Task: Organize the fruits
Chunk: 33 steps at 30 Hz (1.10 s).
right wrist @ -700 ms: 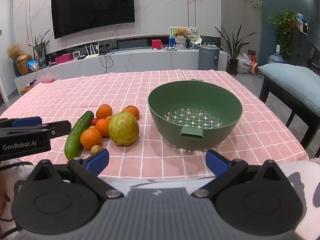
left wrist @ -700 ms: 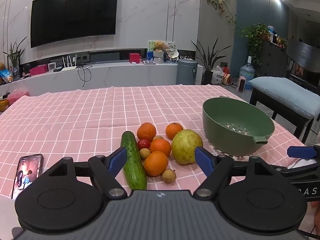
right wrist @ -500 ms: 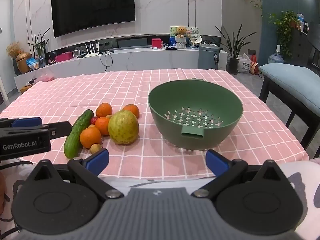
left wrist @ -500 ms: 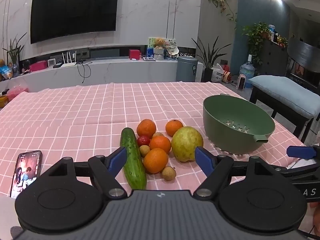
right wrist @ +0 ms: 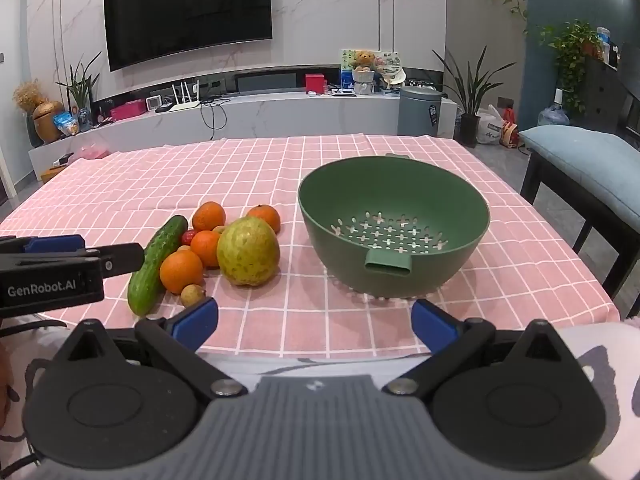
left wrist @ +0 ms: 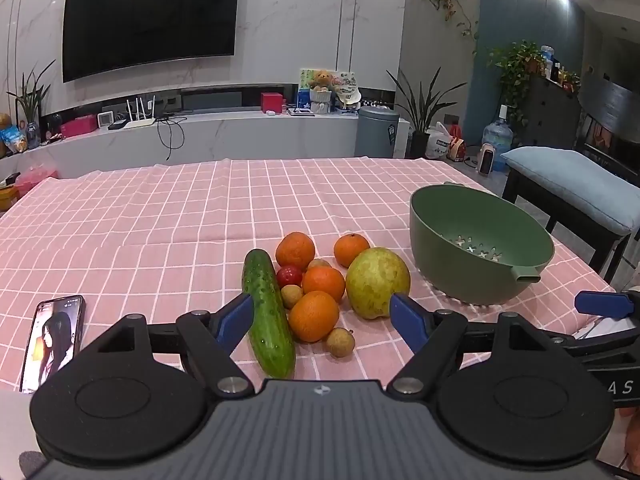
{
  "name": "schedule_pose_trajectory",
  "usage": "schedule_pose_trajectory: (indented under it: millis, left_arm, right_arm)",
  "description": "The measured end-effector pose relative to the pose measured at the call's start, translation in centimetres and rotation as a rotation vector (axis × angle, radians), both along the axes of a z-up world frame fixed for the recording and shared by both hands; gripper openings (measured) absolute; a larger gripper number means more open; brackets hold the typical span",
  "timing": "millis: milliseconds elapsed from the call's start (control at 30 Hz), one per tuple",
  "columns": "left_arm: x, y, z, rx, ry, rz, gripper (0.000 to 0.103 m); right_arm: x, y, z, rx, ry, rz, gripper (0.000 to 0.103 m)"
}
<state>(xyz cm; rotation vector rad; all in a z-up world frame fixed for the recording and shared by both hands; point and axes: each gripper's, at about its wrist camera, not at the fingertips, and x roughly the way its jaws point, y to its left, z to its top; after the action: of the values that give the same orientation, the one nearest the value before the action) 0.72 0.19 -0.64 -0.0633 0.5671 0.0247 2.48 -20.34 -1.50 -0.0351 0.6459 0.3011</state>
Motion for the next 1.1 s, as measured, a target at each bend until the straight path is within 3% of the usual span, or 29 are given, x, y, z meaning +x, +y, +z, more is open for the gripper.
schedule_pose_trajectory:
  millis: [1100]
  left_arm:
    - [0.1, 0.05, -0.3, 0.002, 0.006, -0.001, 0.091]
  right_arm:
    - [-0.01, 0.09, -0.01, 0.0, 0.001, -0.001, 0.099]
